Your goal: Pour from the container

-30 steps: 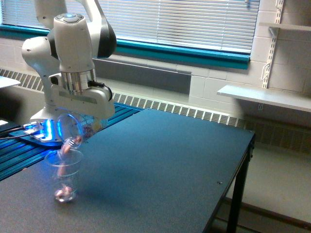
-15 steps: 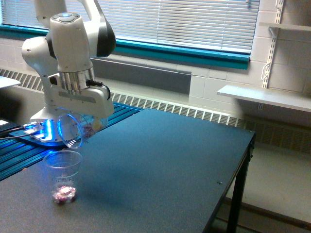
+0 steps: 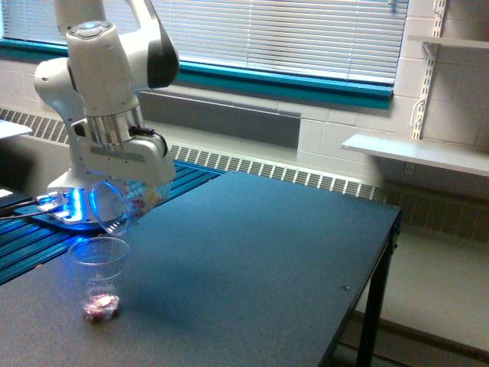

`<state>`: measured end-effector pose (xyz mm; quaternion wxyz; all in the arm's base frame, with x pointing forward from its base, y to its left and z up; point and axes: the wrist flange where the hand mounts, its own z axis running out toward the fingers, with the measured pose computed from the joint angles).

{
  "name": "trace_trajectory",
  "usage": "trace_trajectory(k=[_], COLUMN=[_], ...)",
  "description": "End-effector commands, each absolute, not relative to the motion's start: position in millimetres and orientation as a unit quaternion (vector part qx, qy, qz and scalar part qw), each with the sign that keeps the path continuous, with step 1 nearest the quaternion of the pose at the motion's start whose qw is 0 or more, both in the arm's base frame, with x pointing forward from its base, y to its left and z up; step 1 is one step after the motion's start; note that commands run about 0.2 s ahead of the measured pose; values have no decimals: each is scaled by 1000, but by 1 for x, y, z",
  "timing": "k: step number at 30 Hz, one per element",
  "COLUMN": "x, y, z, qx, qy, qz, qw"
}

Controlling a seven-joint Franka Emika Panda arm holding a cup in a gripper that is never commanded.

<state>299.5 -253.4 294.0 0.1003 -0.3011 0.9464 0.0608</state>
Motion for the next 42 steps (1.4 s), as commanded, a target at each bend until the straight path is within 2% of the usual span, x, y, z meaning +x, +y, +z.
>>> trace_trajectory(k=[1, 18, 42], x=[297, 302, 313], y=[-261, -264, -259], z=[297, 307, 312], qx=[-311, -314, -336], qy=[942, 939, 933], qz=[58, 52, 39], qw=[110, 129, 128])
